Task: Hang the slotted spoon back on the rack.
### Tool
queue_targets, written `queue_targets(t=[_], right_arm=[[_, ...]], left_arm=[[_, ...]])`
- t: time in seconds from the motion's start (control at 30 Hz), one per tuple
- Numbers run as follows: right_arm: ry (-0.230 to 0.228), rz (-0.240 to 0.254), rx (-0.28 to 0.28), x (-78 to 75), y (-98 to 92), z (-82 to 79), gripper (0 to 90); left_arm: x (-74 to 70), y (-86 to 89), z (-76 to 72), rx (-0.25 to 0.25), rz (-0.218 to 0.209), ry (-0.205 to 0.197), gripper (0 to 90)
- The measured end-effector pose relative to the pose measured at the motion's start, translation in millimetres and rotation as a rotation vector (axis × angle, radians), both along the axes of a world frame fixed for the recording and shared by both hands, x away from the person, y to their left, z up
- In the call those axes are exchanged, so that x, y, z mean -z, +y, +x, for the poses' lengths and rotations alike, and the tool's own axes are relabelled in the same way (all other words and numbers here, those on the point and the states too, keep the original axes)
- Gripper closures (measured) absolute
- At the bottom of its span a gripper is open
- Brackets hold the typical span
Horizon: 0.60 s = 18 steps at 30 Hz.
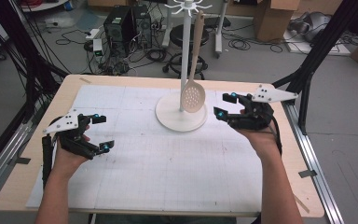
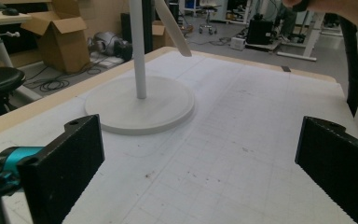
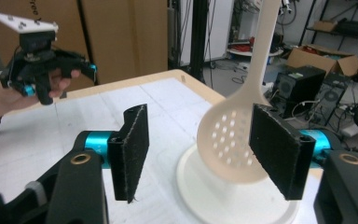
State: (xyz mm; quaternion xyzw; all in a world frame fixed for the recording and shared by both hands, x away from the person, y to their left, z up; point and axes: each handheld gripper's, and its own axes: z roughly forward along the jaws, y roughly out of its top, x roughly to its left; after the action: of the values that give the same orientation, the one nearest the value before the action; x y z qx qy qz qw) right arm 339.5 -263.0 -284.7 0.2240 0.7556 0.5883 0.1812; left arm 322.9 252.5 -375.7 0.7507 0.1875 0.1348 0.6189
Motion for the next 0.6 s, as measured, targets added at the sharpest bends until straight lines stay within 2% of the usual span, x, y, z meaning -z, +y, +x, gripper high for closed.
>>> queue_targets(t=[0.1, 0.37, 0.47, 0.6], right_arm=[[0.009, 0.001, 0.024, 13.4, -3.2, -8.8, 36.4], [0.009, 0.025, 0.018, 40.8, -7.1, -30.7, 32.7], [-0.004, -0.006, 0.015, 51.8, -3.1, -32.7, 30.7], [0.007, -0.022, 0.025, 62.3, -0.2, -33.1, 28.6]], left_arm=[[0.3, -1.0, 0.1, 0.004, -0.002, 0.001, 1.7], [1.0, -2.2, 0.5, 0.007, -0.001, 0.005, 1.7], [1.8, -3.8, 1.3, 0.011, 0.002, 0.007, 1.7], [2.5, -5.7, 1.5, 0.017, -0.002, 0.011, 1.7]])
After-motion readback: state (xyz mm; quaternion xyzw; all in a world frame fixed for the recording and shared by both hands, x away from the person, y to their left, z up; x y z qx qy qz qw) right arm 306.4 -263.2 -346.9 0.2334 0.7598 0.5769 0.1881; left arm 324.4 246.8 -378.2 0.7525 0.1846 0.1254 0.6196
